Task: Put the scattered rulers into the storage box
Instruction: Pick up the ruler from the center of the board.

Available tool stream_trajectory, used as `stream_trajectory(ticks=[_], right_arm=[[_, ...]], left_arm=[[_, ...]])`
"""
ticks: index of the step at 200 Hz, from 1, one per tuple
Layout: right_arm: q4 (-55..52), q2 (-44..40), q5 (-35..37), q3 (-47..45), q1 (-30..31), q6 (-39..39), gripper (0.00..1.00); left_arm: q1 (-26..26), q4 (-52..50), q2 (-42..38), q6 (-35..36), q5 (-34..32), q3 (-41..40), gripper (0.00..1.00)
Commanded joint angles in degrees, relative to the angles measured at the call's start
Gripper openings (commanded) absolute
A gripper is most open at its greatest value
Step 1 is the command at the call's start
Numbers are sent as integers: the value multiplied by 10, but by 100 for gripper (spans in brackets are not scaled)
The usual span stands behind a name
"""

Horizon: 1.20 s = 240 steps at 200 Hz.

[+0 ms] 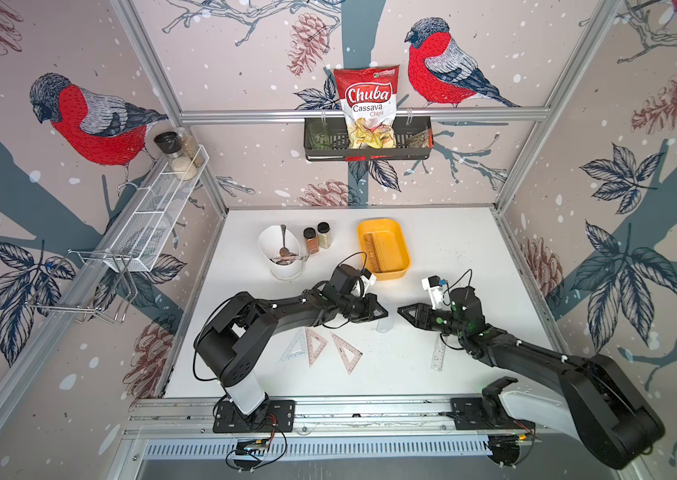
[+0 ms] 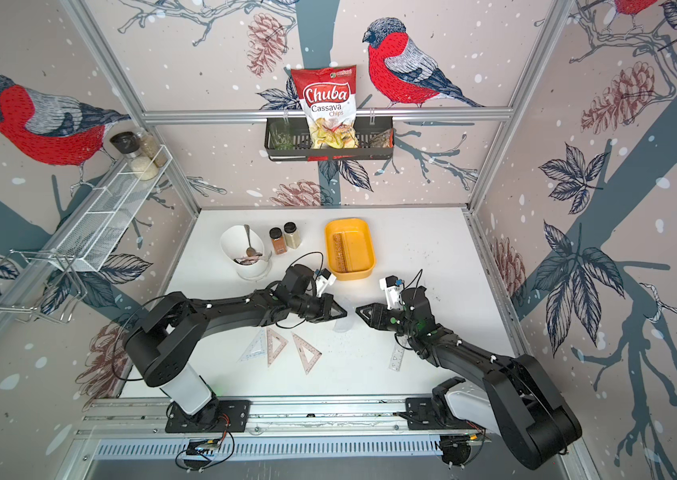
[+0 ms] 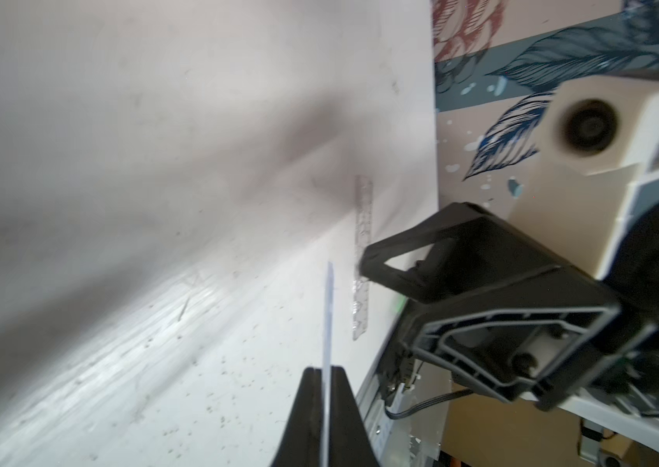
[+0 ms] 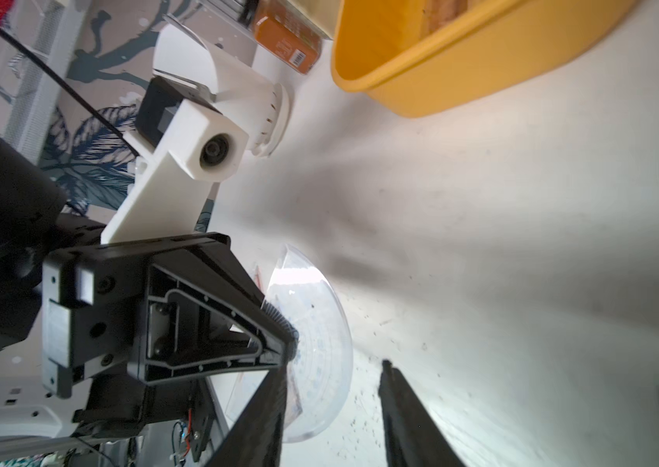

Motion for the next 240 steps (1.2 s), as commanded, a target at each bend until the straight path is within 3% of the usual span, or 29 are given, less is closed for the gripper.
stream_trajectory(ticks=[1, 46, 99, 121, 146, 159, 183, 210, 240], right_arm=[[67, 21, -107, 18, -16, 3, 45], [146, 73, -154, 48, -18, 44, 38], [140, 78, -149, 71, -22, 44, 12], [66, 83, -133, 106, -25, 4, 1], [-81, 117, -87, 190, -27, -86, 0], [-173, 147, -48, 252, -32, -145, 0], [-297, 222, 28, 382, -47, -230, 0], [-403, 328, 117, 542, -56, -284, 0], [-495, 452, 173, 710, -55, -316, 0]], left_arm=[[19, 56, -8, -17, 76, 20, 0], [42, 90, 7, -39, 107, 43, 0], [46, 89, 13, -37, 97, 48, 0], [49, 72, 9, -23, 85, 51, 0], [56, 4, -3, 27, 47, 65, 37], [60, -46, -17, 60, 4, 70, 49], [77, -115, -42, 101, -66, 78, 57], [86, -195, -51, 150, -144, 114, 58], [93, -223, -37, 171, -165, 140, 58]])
